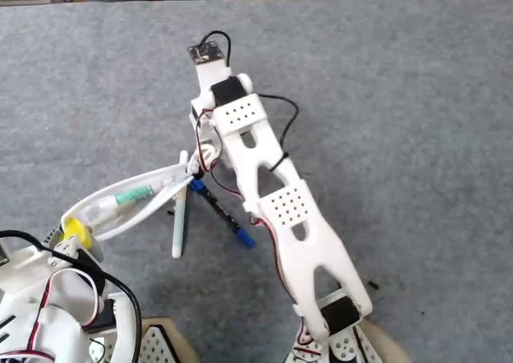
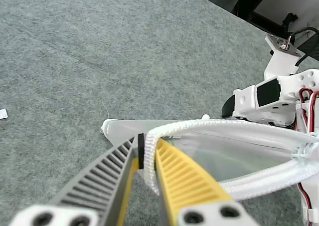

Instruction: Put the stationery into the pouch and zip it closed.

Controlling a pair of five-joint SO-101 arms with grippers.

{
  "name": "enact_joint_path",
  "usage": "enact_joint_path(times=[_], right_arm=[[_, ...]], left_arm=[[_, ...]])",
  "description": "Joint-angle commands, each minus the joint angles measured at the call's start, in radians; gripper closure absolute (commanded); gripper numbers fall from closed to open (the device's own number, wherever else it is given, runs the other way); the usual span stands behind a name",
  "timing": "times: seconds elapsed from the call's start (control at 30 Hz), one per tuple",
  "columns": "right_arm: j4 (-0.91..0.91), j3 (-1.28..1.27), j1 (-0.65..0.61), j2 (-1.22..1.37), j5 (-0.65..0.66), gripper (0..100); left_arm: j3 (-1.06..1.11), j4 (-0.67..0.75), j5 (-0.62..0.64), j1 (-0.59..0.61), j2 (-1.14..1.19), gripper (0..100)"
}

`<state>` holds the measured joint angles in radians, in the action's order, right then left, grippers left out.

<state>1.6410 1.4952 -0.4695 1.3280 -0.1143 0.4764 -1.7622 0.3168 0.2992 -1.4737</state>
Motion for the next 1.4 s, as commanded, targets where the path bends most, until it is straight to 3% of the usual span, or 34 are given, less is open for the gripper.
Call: enact_joint_path(times=[0.0, 0.27, 0.6, 0.8, 0.93, 1.13, 1.23, 1.37], right_arm=[[0.025, 0.13, -0.002, -0.035, 0.052, 97.9], [0.094, 0.177, -0.002, -0.22, 0.091, 98.7], [0.12, 0.176, -0.048, -0.664, 0.091, 98.7], [0.126, 0.165, -0.195, -0.96, 0.083, 98.7], [0.126, 0.12, -0.371, -1.099, 0.083, 98.7], [0.126, -0.156, -0.637, -1.356, 0.089, 98.7], [0.121, -0.344, -0.631, -1.498, 0.091, 98.7], [0.112, -0.638, -0.509, -1.661, 0.084, 98.7]], left_arm=[[-0.012, -0.002, -0.012, -0.008, -0.002, 97], [-0.012, -0.002, -0.012, -0.008, 0.008, 97], [-0.013, -0.002, -0.012, -0.008, 0.011, 97], [-0.012, -0.002, -0.012, -0.008, 0.011, 97], [-0.012, -0.002, -0.012, -0.008, 0.011, 97], [-0.01, -0.002, -0.012, -0.008, 0.011, 97], [-0.01, -0.002, -0.012, -0.008, 0.011, 97], [-0.01, -0.002, -0.012, -0.004, 0.011, 97]])
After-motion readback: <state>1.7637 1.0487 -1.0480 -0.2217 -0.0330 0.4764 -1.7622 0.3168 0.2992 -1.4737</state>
